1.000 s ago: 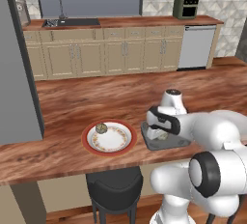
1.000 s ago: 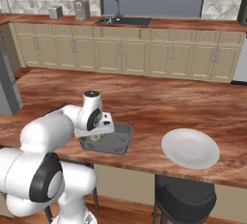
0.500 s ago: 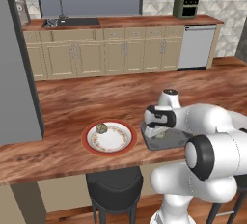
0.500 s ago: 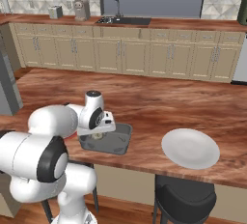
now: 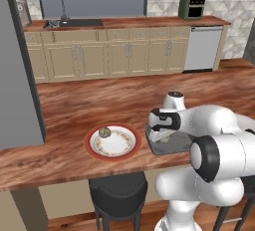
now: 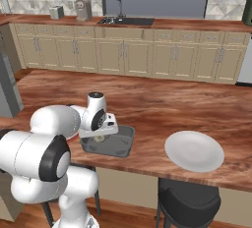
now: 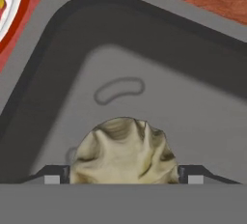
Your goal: Place two dumplings into each of the tupperware containers and then place the containers in the fridge.
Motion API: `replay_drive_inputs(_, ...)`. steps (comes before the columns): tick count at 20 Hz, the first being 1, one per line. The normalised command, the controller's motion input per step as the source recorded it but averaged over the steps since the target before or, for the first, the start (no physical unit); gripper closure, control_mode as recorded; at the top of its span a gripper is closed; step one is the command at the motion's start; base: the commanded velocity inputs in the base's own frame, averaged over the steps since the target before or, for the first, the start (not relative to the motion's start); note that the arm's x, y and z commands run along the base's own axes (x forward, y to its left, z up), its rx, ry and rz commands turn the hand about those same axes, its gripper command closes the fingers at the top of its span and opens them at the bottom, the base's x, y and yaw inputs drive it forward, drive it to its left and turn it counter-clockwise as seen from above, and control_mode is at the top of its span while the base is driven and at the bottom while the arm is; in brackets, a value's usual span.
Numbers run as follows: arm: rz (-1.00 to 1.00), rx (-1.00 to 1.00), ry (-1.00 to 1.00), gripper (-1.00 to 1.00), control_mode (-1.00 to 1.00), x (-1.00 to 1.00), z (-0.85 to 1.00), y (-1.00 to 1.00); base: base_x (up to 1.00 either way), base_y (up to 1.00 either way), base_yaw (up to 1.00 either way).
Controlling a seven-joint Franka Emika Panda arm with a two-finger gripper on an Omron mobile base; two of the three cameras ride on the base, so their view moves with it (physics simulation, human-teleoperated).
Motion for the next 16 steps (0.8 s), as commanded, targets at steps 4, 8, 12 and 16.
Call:
replay_drive_inputs(4,0.0,0.0,0.0,-1.0,-1.0,0.0,0.0,0.01,0.0,0.0,0.0)
replay_drive_inputs(8,0.0,0.0,0.0,-1.0,-1.0,0.0,0.23,0.14,0.0,0.0,0.0)
replay_drive_inputs(12,0.0,0.0,0.0,-1.0,-1.0,0.0,0.7,0.31,0.0,0.0,0.0)
replay_drive_inputs(16,0.0,0.0,0.01,-1.0,-1.0,0.0,0.67,0.5,0.0,0.0,0.0)
